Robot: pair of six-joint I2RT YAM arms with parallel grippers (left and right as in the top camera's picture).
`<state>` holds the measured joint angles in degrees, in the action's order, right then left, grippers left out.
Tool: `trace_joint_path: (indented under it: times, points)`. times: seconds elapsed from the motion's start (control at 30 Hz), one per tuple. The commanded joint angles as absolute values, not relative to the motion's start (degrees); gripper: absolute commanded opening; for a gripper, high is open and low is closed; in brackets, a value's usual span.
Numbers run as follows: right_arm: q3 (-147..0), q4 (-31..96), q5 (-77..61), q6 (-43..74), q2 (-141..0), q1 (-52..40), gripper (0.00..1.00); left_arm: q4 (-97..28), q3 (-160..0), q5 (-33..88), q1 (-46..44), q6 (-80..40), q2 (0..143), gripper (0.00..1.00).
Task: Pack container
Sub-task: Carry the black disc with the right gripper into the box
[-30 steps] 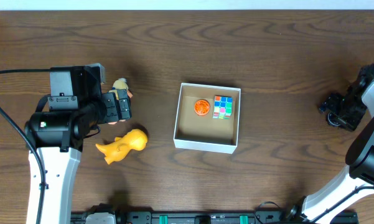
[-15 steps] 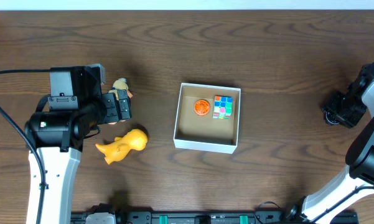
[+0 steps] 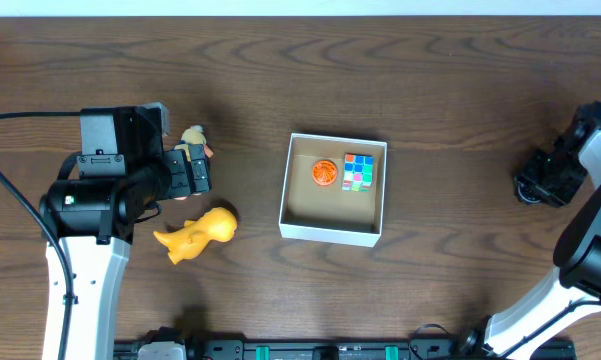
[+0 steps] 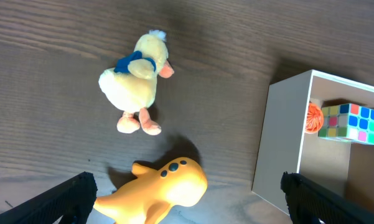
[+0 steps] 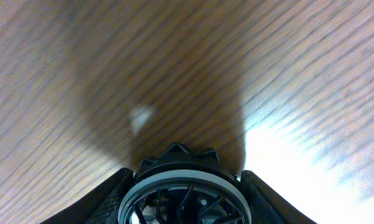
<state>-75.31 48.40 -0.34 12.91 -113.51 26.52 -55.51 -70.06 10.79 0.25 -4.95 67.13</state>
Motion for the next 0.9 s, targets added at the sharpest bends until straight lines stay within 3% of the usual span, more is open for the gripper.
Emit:
trace_joint_path:
  times: [0.0,0.37,0.63,0.87]
  points:
    - [-77.7,49.9,-1.2,12.1,-105.6,21.8,0.54,-55.7,-71.0,10.9,0.1,-5.7,67.4,0.98]
    - [-78.7,54.9,-4.8,11.0,-88.4,-3.8,0.52,-55.7,-71.0,10.9,0.1,-5.7,67.4,0.98]
    - [-78.7,55.9,-4.5,10.2,-89.9,-23.7,0.53,-55.7,-71.0,10.9,0.1,-5.7,67.4,0.98]
    - [-78.6,55.9,-4.5,10.3,-96.3,-30.9,0.54,-55.7,-71.0,10.9,0.1,-5.7,67.4,0.98]
